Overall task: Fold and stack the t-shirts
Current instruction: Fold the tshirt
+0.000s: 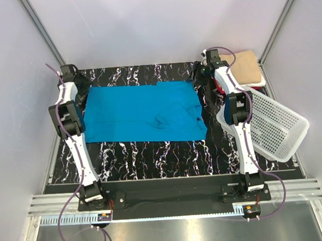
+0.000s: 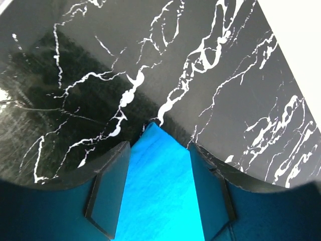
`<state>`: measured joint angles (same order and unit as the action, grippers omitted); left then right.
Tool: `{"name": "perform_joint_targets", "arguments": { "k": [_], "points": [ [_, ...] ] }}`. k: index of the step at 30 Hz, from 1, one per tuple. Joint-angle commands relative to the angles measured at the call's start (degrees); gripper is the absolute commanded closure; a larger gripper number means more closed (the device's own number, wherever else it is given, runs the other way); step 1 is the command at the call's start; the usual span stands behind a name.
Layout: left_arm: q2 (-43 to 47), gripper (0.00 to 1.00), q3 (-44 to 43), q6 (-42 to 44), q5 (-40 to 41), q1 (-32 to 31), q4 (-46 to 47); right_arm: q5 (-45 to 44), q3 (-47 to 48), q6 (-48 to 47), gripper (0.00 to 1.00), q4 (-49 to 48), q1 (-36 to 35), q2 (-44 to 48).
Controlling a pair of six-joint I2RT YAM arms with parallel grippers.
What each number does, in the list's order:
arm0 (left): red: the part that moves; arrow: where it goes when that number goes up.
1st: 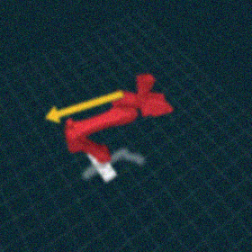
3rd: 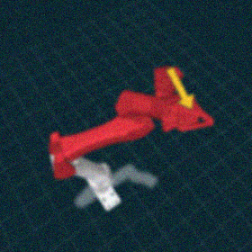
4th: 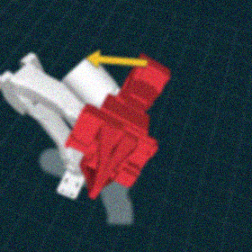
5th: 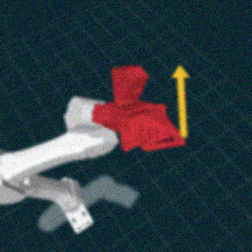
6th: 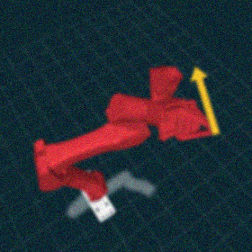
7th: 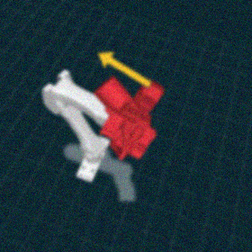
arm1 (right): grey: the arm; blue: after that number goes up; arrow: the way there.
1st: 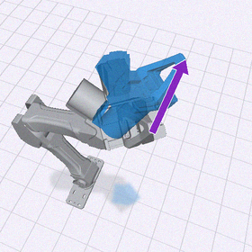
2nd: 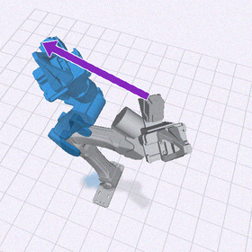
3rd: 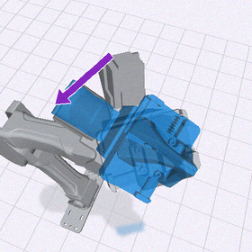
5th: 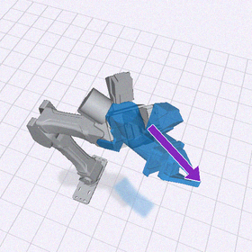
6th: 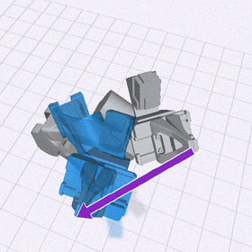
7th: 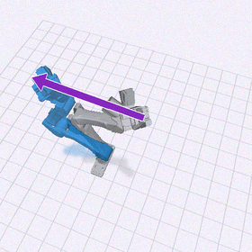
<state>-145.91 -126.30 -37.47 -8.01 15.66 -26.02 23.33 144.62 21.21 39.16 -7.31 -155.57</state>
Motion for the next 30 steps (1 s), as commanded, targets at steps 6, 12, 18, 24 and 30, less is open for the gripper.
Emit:
{"name": "perform_joint_targets", "arguments": {
  "k": [6,12,18,24,30],
  "points": [
    [-1.66,0.44,-0.44,0.12,3.18,-0.02,3.26,2.68,3.92,1.90,0.41,-0.05,0.10,-1.49],
    [-1.49,0.56,2.20,-0.85,0.28,-0.19,4.05,3.56,5.41,1.90,0.43,-0.31,0.10,-2.72],
    [-1.31,0.81,3.08,-0.32,-1.13,-0.19,4.66,4.88,7.08,2.43,0.57,-1.89,0.19,-3.69],
    [-0.08,1.00,3.26,0.12,-3.24,-0.19,4.93,4.97,7.26,4.01,1.00,-6.89,0.54,-3.60],
    [4.48,1.00,5.45,1.70,-2.63,-0.10,5.10,5.85,6.73,5.24,1.00,-10.32,0.98,-1.94]
  ]
}}
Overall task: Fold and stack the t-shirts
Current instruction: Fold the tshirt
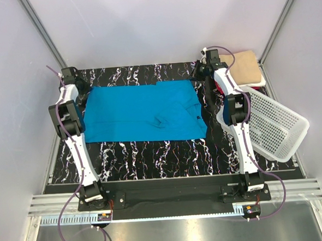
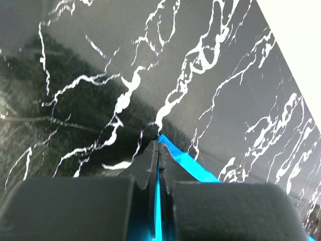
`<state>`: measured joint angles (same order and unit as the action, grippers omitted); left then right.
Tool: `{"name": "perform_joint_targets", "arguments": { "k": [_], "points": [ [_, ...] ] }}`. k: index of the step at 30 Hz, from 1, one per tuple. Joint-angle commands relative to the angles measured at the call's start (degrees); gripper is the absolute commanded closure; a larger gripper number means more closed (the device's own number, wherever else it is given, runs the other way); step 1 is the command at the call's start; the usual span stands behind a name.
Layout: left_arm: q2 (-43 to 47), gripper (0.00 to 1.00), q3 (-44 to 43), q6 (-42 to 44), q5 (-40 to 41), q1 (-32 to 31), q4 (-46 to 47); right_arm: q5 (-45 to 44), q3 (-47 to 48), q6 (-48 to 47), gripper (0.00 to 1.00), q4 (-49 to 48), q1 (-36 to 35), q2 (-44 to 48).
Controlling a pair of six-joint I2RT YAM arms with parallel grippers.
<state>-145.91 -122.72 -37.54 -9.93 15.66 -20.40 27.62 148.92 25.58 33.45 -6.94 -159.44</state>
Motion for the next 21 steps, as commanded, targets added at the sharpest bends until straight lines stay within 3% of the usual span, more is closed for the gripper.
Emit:
{"name": "perform_joint_targets", "arguments": {
  "k": [1,15,17,18,19,21],
  "points": [
    [5.80,1.00,2.56,2.03,-0.44,-0.02,-0.34,1.65,2.25,0.78,1.00,-4.80,0.61,2.72],
    [12.66,1.00,8.63,3.79,0.53,0.69,2.03,1.74,-8.56,-1.85,1.00,-8.49,0.61,9.32],
    [13.02,1.00,9.16,4.23,0.70,0.78,2.65,1.74,-8.91,-1.85,0.91,-8.49,0.79,9.06],
    [12.93,1.00,9.16,4.32,0.53,0.78,2.74,1.91,-8.74,-1.51,0.84,-8.58,0.96,8.88],
    [12.58,1.00,8.90,4.32,0.36,0.78,3.00,1.83,-8.48,-0.02,0.70,-8.40,1.14,8.44],
    [12.14,1.00,8.81,4.05,-0.78,0.78,3.61,1.83,-6.90,1.39,0.62,-8.40,1.66,6.95]
  ]
}}
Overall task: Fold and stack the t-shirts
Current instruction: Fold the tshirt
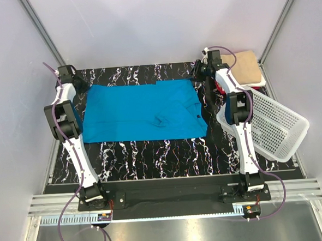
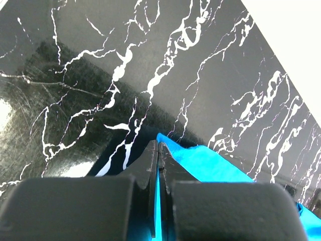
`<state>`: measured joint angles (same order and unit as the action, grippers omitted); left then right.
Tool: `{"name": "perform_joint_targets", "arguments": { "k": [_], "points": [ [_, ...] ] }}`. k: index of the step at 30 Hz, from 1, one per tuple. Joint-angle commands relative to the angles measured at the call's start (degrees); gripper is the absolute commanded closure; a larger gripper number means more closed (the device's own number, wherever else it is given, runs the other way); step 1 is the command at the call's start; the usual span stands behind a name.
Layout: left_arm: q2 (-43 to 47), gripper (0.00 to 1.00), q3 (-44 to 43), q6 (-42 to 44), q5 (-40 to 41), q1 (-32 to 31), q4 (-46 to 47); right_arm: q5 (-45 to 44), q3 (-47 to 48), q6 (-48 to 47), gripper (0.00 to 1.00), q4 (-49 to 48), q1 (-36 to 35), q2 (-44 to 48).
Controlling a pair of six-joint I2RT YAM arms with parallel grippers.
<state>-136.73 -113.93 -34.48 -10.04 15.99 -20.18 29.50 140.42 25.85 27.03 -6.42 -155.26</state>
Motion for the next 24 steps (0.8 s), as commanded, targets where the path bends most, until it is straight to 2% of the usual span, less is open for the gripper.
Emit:
{"name": "perform_joint_targets", "arguments": {
  "k": [1,10,24],
  "points": [
    [2.35,1.00,0.20,0.47,-1.29,0.45,4.27,0.03,2.92,2.01,0.59,-1.98,1.23,1.47],
    [0.85,1.00,-0.07,-0.15,-4.20,0.45,6.56,1.97,9.07,3.95,0.57,-1.89,1.40,-4.69],
    [1.46,1.00,1.87,1.34,-4.28,0.62,6.12,5.66,9.43,6.67,0.54,-2.41,1.32,-5.84]
  ]
}}
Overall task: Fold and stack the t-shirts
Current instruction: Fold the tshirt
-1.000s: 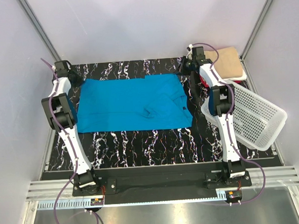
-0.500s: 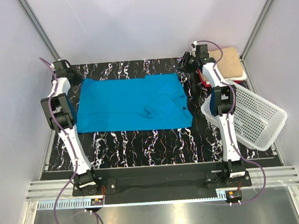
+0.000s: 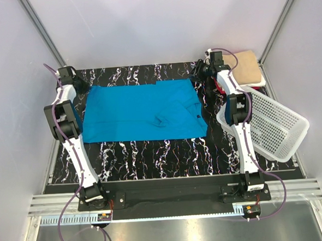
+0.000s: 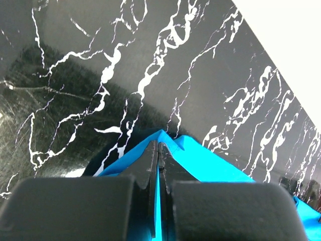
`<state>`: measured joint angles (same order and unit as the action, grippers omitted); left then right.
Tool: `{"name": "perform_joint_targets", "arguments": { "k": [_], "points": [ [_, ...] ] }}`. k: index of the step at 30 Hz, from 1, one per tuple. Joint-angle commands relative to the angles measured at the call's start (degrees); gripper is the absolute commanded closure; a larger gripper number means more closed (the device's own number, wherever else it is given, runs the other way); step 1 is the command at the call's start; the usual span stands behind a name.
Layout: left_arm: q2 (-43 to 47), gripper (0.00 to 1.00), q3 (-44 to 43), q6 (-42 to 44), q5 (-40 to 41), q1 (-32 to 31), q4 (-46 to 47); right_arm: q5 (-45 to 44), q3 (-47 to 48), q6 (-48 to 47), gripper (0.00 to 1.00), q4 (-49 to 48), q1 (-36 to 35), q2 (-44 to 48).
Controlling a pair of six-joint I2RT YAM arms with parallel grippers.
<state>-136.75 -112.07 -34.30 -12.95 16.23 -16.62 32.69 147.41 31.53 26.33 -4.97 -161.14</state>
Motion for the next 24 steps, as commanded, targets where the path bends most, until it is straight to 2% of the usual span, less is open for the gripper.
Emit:
{"name": "perform_joint_targets", "arguments": {
  "k": [1,6,9,12,14,18,24],
  "points": [
    [1.57,1.00,0.10,1.26,-1.38,0.38,2.47,2.56,2.44,1.25,0.55,-1.72,-0.21,-0.14],
    [2.45,1.00,0.63,2.13,-1.29,0.38,2.56,3.17,2.53,2.31,0.53,-1.81,-0.21,-0.49],
    [2.80,1.00,0.89,2.22,-1.64,0.38,2.47,3.61,2.61,2.57,0.61,-2.24,-0.30,-0.66],
    [2.98,1.00,0.89,1.88,-1.99,0.38,2.56,4.31,3.14,2.57,0.64,-2.86,-0.21,-1.02],
    [3.07,1.00,0.80,1.70,-2.60,0.47,2.47,4.14,3.58,2.84,0.63,-3.03,-0.30,-1.28],
    [3.42,1.00,1.33,1.96,-2.96,0.47,2.56,4.23,4.20,3.89,0.55,-3.12,-0.30,-1.98],
    [3.42,1.00,1.42,1.87,-3.22,0.56,2.56,4.05,3.41,3.54,0.55,-3.12,-0.21,-1.98]
  ]
}}
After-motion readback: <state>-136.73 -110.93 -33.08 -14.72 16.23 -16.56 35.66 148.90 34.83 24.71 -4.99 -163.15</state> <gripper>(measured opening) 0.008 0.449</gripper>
